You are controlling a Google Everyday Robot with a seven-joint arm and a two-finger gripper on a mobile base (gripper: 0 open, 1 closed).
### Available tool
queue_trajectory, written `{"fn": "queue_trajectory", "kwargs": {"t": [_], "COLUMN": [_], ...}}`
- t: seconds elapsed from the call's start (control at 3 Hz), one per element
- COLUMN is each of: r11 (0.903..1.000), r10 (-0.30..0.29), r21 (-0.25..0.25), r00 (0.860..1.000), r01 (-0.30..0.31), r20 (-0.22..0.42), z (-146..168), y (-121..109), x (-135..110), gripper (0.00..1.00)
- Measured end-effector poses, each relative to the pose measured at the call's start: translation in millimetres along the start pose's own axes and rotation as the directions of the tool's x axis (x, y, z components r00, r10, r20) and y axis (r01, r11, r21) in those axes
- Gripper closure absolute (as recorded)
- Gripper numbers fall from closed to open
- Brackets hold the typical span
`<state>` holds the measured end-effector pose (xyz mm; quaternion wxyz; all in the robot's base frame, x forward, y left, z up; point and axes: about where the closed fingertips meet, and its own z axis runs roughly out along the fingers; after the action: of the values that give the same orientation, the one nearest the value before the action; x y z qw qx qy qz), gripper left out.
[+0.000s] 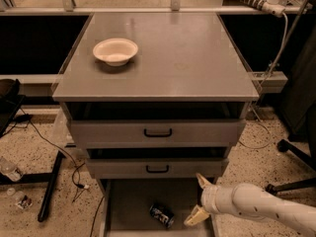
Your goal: Pick pepsi can from bottom drawer and place on counter
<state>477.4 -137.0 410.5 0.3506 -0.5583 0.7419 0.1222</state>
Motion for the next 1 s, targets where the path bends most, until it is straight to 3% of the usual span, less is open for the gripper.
{"fn": "queue_trajectory", "kwargs": {"t": [0.33,0.67,1.0], "r11": [0.9997,0.9997,0.9998], "r10": [-0.002,0.022,0.018], "r21": [0.024,-0.008,-0.005], "r00": [0.998,0.993,0.993], "r01": [0.0,-0.022,-0.018], "r20": [0.067,0.117,0.119], "z": [33.5,75.4,74.7], "y": [-2.1,13.0,15.7], "x": [34.6,69.7,66.1], "gripper": [0.0,0.0,0.0]}}
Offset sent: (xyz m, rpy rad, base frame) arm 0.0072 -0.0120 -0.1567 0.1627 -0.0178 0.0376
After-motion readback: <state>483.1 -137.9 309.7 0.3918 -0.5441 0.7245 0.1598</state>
